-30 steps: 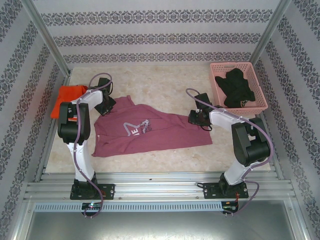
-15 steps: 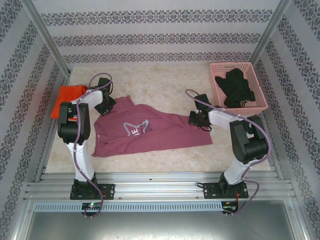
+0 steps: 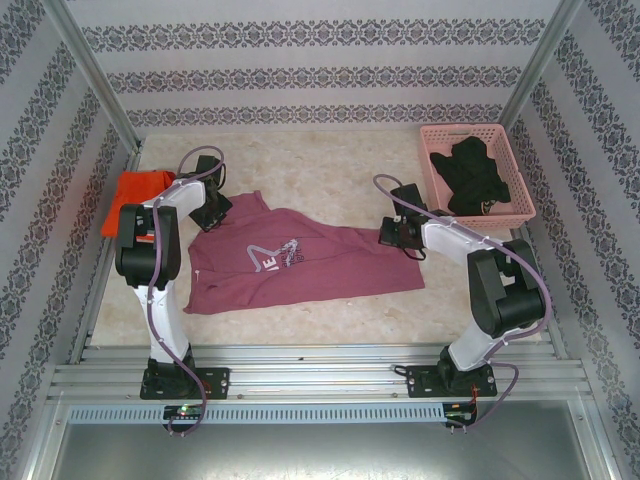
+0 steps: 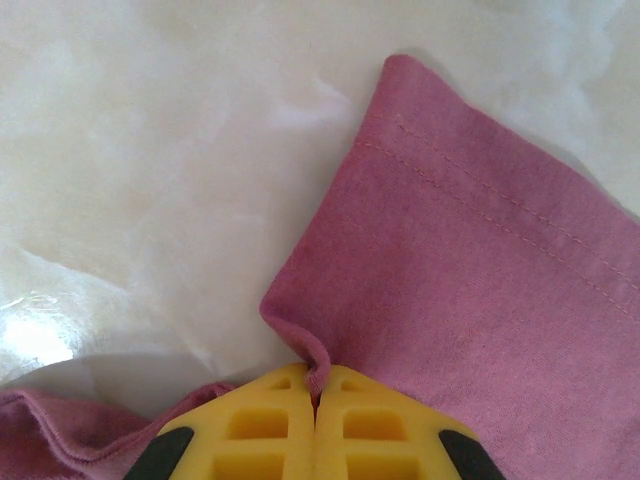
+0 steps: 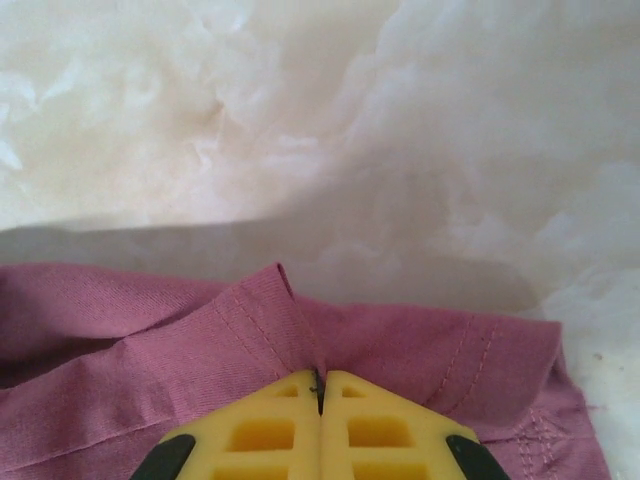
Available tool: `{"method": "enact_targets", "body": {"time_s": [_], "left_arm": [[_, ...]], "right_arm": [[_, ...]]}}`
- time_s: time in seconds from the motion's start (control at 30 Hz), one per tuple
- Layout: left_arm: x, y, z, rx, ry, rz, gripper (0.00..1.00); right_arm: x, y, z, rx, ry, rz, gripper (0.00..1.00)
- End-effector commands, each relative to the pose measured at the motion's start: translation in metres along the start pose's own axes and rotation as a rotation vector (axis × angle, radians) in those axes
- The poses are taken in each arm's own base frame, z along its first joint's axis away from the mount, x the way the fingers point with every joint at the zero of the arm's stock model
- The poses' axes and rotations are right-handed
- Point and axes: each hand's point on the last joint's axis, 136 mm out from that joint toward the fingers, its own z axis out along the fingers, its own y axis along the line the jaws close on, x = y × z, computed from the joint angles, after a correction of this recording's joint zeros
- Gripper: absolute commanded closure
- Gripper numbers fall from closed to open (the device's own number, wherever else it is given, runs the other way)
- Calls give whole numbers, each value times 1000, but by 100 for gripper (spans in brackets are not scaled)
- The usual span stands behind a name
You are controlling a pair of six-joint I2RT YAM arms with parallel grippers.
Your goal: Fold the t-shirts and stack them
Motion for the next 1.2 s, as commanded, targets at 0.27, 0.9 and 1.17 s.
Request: {"method": "enact_targets", "body": {"time_s": [0.27, 0.9, 1.17], "left_arm": [[-11, -1, -9, 19, -26, 0, 100], [-13, 0, -9, 20, -26, 3, 100], [-11, 3, -7, 23, -19, -2, 100]], "right_arm": [[-37, 8, -7, -2, -89, -19, 100], [-94, 8, 1, -83, -185, 79, 97], [-52, -8, 8, -54, -83, 67, 68]]}}
